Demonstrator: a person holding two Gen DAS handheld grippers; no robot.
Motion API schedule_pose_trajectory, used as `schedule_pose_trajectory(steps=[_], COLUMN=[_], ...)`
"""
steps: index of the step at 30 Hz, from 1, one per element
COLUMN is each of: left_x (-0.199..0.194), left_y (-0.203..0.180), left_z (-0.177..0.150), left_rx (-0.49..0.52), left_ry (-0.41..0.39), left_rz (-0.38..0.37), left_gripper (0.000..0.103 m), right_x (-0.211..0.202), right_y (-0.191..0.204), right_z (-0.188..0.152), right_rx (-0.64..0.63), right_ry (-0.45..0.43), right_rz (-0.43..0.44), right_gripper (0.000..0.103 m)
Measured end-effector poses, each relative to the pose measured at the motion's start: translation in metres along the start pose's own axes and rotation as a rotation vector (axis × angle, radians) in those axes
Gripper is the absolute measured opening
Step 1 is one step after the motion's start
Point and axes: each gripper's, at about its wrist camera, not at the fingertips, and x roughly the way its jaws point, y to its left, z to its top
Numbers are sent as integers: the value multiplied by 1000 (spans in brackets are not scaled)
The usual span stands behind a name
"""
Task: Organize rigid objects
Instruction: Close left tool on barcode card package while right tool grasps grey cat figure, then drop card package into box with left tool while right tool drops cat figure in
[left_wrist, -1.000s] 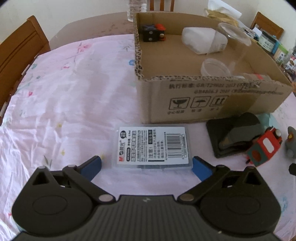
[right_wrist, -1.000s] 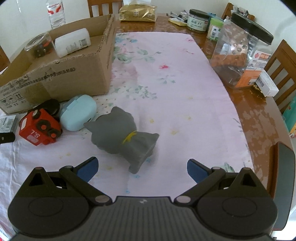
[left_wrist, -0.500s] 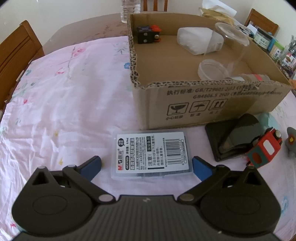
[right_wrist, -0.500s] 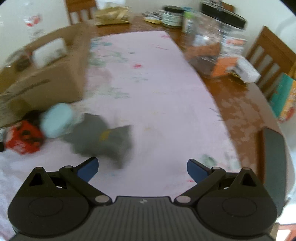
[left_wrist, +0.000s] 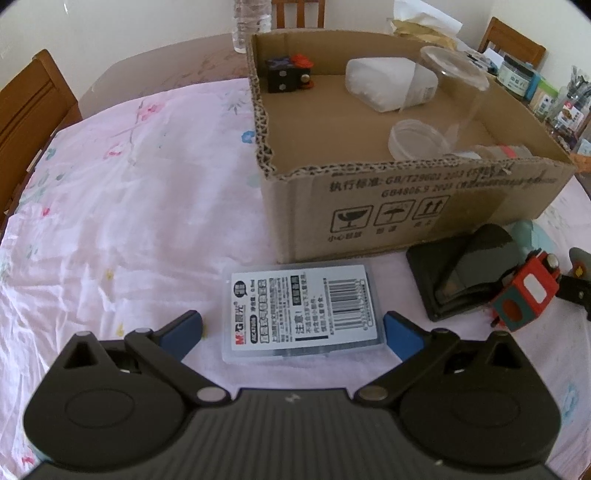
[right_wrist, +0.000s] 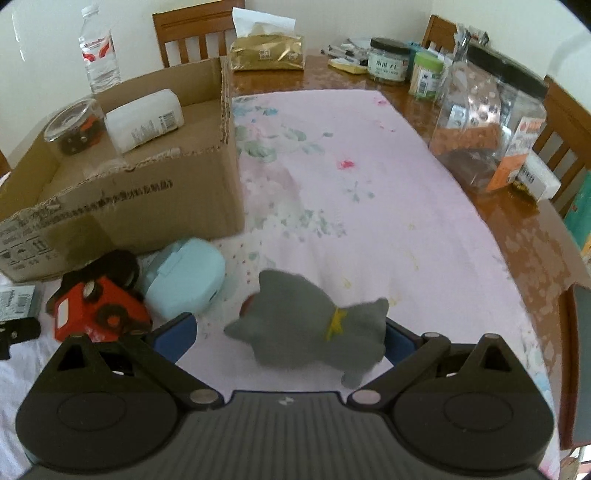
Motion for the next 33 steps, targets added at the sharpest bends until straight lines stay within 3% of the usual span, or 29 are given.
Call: schedule_pose_trajectory(steps=[11,16,26,33], left_x=[0,-1,-1,0], left_y=[-5,-5,-6,-6], left_z=[3,3,4,5], left_rx=[-14,-15,-20,-13], left_ry=[-41,-43,-44,-32], left_rz=[4,3,12,14], left_gripper=[92,91,91,91], right_x=[1,2,9,6], right_y=[2,2,4,3], right_z=[6,8,8,10], right_rx=[2,-9,-10,-26], right_ry=[-8,-7,12,23], right_rz=[-32,-45,-60,-69], right_gripper=[95,86,85,78])
